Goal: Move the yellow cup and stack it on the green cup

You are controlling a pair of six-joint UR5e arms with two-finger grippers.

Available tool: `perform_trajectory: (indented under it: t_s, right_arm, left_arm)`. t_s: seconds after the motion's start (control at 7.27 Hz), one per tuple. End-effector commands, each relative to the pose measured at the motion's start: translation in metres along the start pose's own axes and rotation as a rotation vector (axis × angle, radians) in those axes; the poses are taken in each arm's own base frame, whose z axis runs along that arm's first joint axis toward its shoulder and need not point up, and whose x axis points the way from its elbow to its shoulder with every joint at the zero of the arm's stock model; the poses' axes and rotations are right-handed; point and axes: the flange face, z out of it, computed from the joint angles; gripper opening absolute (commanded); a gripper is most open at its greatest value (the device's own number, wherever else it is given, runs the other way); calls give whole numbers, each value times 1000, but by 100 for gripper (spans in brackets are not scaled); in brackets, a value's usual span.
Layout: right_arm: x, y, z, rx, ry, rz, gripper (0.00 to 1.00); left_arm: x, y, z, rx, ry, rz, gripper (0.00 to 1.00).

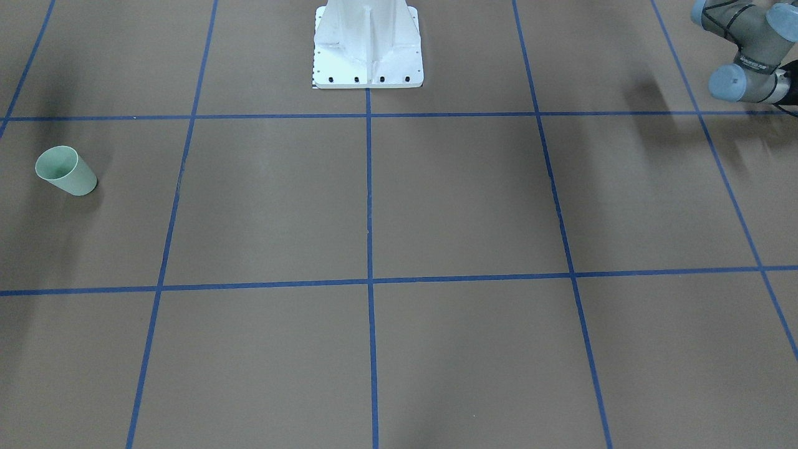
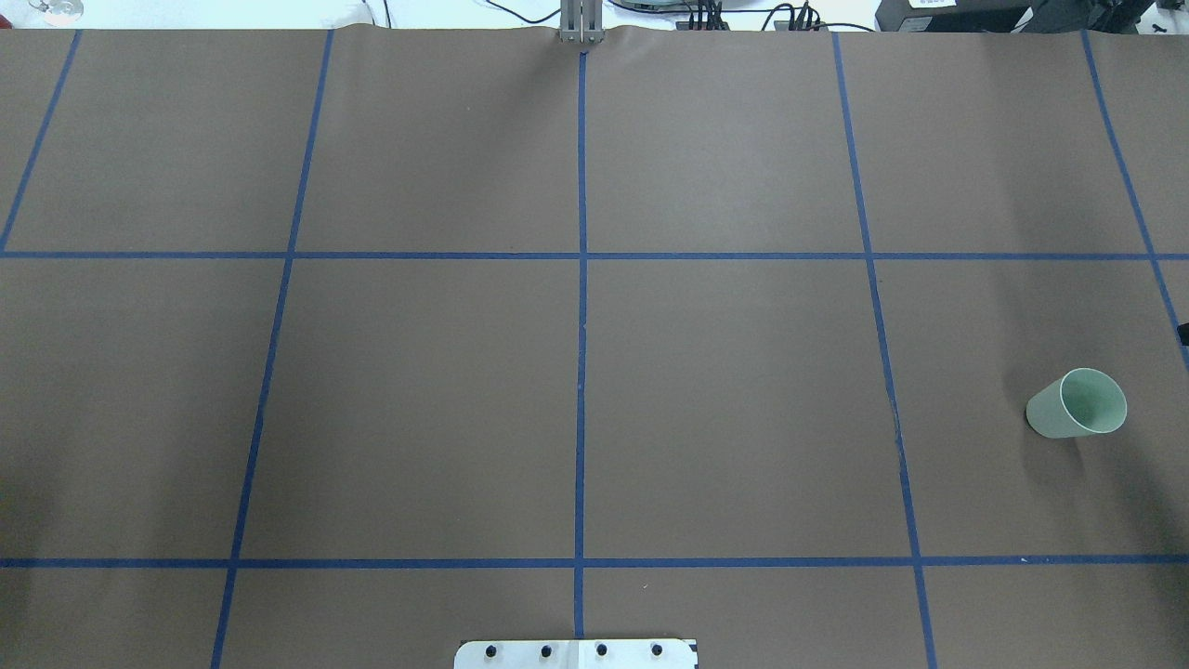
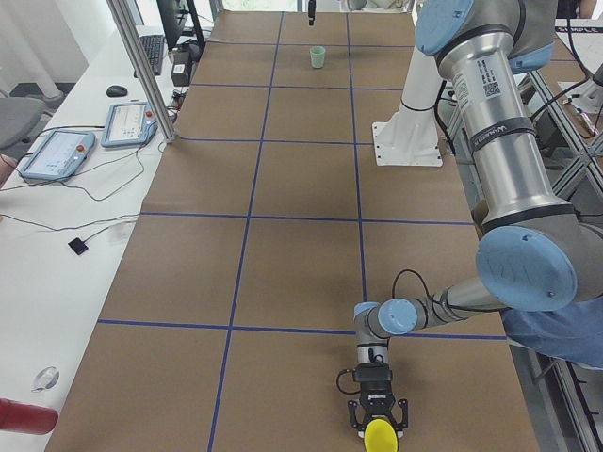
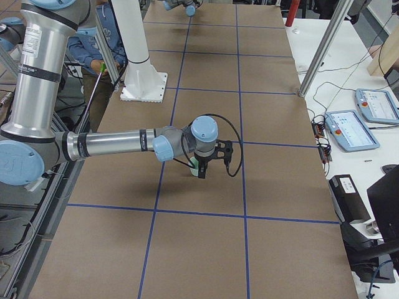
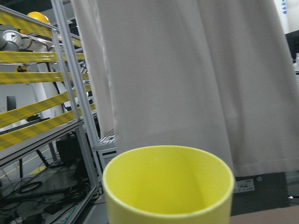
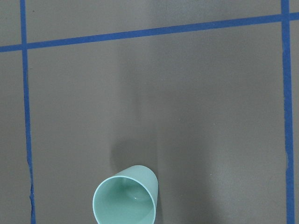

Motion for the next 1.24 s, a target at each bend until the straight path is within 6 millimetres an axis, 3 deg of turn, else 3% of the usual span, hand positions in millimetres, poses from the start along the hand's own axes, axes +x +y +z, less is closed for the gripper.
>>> perform_trajectory:
  t_s: [0.0,0.14,0.28,0.41,0.69,0.83,0.96,1.1]
  right_arm:
    - [-6,-4,-2,7,-6,-11,100]
    - [-6,-4,-2,8,-5,-12,100]
    - [-11,-9,-3,14,-8,-23,100]
    - [-20,-18,-6,24,-10,-36,100]
    - [-34,-36,-9,46,-13,-65,100]
    - [-44,-53,-10,57,-17,-79,100]
    - [-44,-57,-8,58,-12,-79,100]
    - [-44,-57,-8,59,-10,-77,100]
  left_arm:
    - [91,-41,-38,5,287,-32,62]
    - [129,-43,-57,52,407,-3,62]
    - [139,-40,-58,54,520,-2,62]
    - [167,-40,-87,52,647,12,62]
    - [271,-43,-223,6,900,-63,62]
    - [291,-56,-264,9,996,-67,59]
    - [292,-69,-288,-11,1107,-99,56]
    - [317,-82,-352,5,1239,-24,56]
